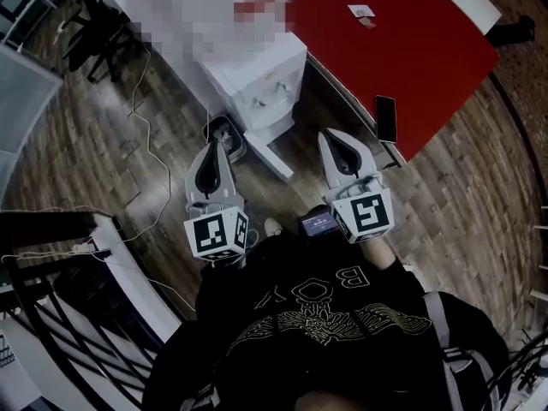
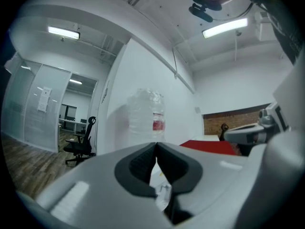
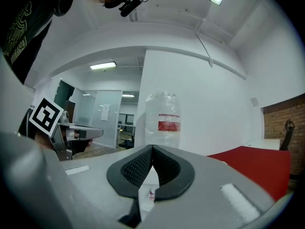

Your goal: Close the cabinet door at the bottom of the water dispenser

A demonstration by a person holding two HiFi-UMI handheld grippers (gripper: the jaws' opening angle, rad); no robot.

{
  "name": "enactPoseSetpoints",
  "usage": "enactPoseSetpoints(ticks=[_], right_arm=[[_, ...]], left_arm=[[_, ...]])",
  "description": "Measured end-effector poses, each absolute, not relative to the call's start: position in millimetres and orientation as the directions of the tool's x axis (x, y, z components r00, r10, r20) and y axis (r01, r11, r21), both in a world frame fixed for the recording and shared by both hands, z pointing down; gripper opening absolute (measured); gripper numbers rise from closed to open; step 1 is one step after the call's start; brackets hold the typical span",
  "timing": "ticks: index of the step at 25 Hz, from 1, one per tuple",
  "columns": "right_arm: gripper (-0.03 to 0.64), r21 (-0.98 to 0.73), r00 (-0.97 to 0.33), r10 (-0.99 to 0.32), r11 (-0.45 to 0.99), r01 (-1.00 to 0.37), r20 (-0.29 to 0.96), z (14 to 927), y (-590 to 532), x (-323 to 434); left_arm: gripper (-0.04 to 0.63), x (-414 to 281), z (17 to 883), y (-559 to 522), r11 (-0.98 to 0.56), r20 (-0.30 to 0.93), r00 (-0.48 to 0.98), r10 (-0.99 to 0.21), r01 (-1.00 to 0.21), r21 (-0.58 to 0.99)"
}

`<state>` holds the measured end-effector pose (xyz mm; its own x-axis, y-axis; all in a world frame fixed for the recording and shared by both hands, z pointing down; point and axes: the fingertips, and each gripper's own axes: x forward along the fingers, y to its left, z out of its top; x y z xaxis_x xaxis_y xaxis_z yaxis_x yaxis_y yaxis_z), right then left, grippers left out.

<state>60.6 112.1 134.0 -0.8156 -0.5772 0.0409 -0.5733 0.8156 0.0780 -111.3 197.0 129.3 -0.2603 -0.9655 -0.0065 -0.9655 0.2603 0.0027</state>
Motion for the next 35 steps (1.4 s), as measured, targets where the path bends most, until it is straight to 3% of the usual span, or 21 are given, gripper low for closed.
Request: enactPoseSetpoints(ticks=[13, 18, 21, 25, 30, 35], right_arm=[[-0.006, 0.064, -0.834, -0.551, 0.834, -0.548, 0.035, 141, 35, 26], [-0.001, 0.073, -0.861, -0.506, 0.862, -0.502, 0.057, 183, 15, 3], [0.089, 0.108, -0.841, -0.515, 0.857, -0.503, 0.169, 239, 6, 1], [0.079, 0.077, -0.816, -0.469, 0.878, -0.473, 0.338, 339, 3, -7], [0.072, 0.011, -0.798, -0.382, 0.904, -0.427, 0.466, 459, 24, -23], [0.081, -0.035, -0.750, -0.268, 0.932, -0.362, 0.605, 570, 53, -34]], left_arm=[[0.008, -141, 139, 137, 0.326, 0.039, -0.326, -0.945, -0.945, -0.006], [0.008, -149, 168, 113, 0.307, 0.058, -0.314, -0.948, -0.946, -0.104], [0.008, -149, 202, 99, 0.295, 0.099, -0.302, -0.948, -0.952, -0.074], [0.008, -153, 256, 85, 0.299, 0.152, -0.301, -0.941, -0.954, -0.034], [0.008, -153, 352, 95, 0.281, 0.272, -0.273, -0.923, -0.960, -0.010], [0.007, -178, 444, 108, 0.358, 0.399, -0.330, -0.856, -0.934, -0.003]])
